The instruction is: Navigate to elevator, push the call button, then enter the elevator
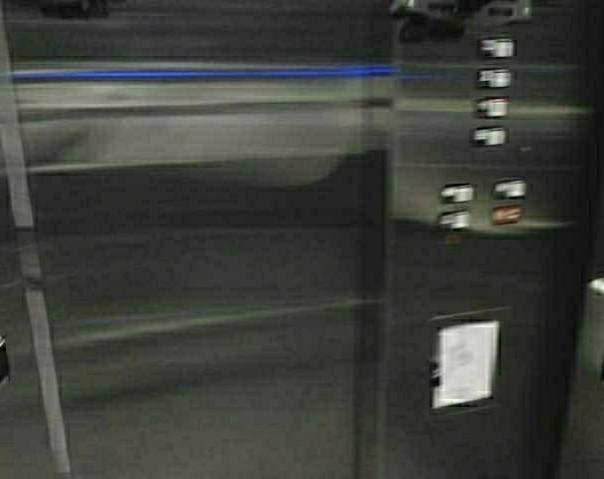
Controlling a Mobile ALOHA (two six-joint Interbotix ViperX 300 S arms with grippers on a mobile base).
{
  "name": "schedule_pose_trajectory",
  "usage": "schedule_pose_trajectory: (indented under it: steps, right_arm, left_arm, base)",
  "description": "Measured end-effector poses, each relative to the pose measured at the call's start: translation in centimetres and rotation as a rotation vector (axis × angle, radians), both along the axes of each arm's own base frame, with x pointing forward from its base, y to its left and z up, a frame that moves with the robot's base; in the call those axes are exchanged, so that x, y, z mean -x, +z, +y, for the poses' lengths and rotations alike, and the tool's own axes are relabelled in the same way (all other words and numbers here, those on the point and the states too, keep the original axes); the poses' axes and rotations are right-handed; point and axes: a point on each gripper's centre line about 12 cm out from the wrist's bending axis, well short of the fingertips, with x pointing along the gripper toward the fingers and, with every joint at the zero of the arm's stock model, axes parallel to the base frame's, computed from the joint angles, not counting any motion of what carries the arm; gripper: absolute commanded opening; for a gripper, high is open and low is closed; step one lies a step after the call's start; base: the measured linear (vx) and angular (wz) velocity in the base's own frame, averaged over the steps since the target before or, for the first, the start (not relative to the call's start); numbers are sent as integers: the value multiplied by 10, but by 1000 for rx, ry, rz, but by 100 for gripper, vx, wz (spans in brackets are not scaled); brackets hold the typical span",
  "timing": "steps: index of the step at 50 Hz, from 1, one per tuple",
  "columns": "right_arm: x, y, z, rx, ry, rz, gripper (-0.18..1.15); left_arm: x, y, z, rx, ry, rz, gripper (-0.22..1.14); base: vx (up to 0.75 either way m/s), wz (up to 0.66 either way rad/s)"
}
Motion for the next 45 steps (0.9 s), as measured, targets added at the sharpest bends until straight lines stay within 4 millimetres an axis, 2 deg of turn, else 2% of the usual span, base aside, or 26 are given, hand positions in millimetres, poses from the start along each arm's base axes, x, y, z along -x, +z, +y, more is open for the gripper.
schedule_pose_trajectory:
  steps: [19, 28, 45]
  right_arm:
    - [6, 3, 1, -43, 31, -84, 6]
    - [4, -3, 4, -41, 37, -74, 6]
    - [8, -2, 5, -46, 43, -77, 6]
  left_arm:
    - [4, -2, 0, 3, -1, 1, 3]
    - [0, -10, -1, 1, -1, 30, 3]
    - [1, -7, -1, 20, 0, 19, 3]
  base:
    - [-25, 14]
    - [-27, 19]
    - [-21, 26]
